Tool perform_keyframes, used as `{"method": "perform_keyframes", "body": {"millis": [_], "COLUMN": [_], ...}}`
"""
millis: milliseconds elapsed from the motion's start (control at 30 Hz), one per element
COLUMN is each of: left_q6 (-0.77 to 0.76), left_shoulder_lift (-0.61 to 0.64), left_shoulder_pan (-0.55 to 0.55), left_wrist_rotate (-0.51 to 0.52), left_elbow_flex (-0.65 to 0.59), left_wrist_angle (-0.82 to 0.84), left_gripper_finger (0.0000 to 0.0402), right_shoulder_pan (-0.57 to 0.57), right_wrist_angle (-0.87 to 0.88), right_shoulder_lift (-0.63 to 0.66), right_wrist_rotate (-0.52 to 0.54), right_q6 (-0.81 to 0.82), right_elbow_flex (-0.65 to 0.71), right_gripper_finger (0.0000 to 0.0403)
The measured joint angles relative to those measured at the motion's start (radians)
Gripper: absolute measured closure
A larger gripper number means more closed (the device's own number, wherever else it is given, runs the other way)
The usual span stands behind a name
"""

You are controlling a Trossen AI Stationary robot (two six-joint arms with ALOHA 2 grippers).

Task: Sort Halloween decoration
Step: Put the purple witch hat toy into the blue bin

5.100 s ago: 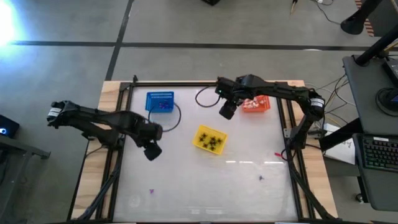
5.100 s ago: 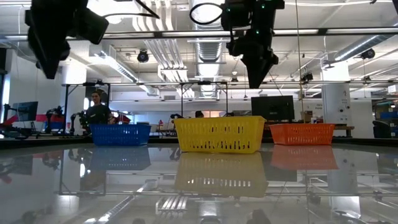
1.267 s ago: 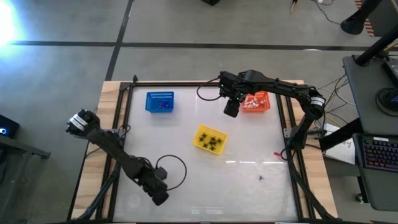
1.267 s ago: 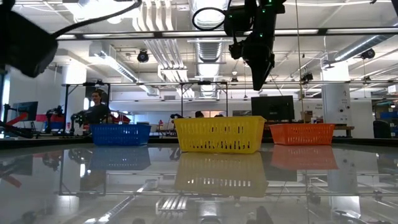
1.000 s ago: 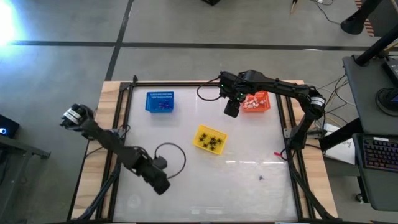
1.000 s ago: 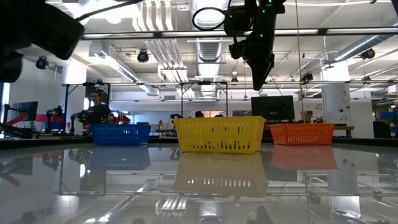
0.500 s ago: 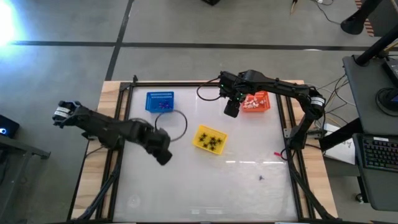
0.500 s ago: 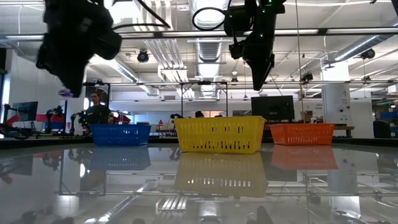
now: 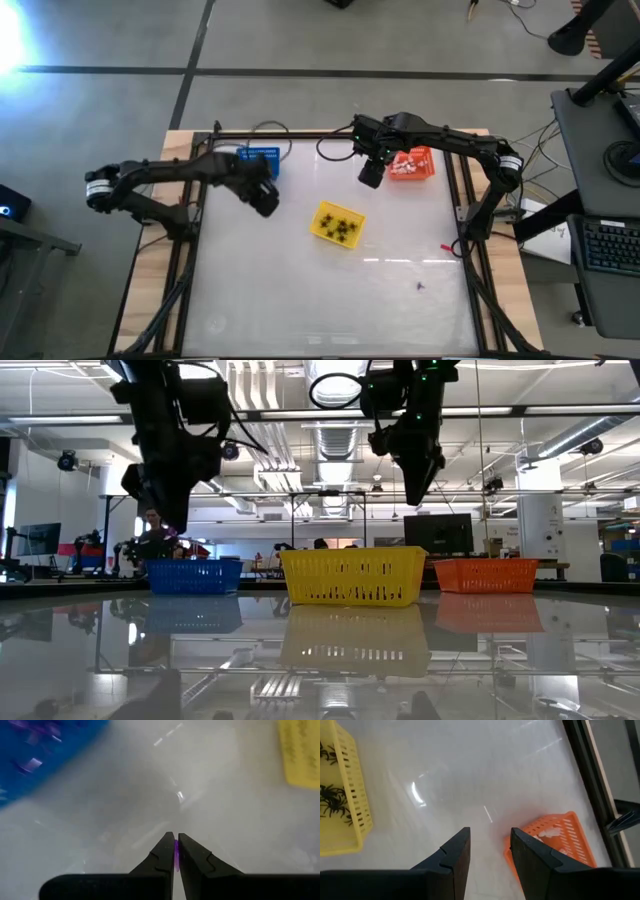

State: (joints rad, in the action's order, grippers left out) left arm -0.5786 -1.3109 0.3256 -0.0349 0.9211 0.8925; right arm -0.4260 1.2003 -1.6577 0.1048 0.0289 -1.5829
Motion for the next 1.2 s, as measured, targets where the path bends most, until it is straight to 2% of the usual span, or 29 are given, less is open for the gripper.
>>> {"method": "perform_keyframes", "body": {"millis": [267, 500, 700, 900, 1200], "left_q6": [0.224, 0.375, 0.486, 0.556, 0.655], "left_shoulder_lift": [0.000, 0.000, 0.000, 0.000, 0.000], "left_shoulder_pan": [0.259, 0.409, 0.470, 0.483, 0.483], "left_wrist_rotate": [0.000, 0.000, 0.000, 0.000, 0.000], "left_elbow_flex": [0.000, 0.000, 0.000, 0.000, 0.000], "left_wrist_angle": [-0.043, -0.111, -0.118, -0.160, -0.164], "left_gripper_finger": [0.0401, 0.0401, 0.0401, 0.0400, 0.0350], "right_shoulder_pan": [0.000, 0.004, 0.018, 0.061, 0.148], "right_wrist_angle": [0.000, 0.001, 0.001, 0.001, 0.007], "right_shoulder_lift": [0.000, 0.000, 0.000, 0.000, 0.000], "right_wrist_rotate": [0.000, 0.000, -0.001, -0.002, -0.001], "right_q6": [0.114, 0.214, 0.312, 0.378, 0.518], "right_elbow_flex": [0.000, 0.000, 0.000, 0.000, 0.000], "right_gripper_finger": [0.0271, 0.0271, 0.0271, 0.0271, 0.0271]}}
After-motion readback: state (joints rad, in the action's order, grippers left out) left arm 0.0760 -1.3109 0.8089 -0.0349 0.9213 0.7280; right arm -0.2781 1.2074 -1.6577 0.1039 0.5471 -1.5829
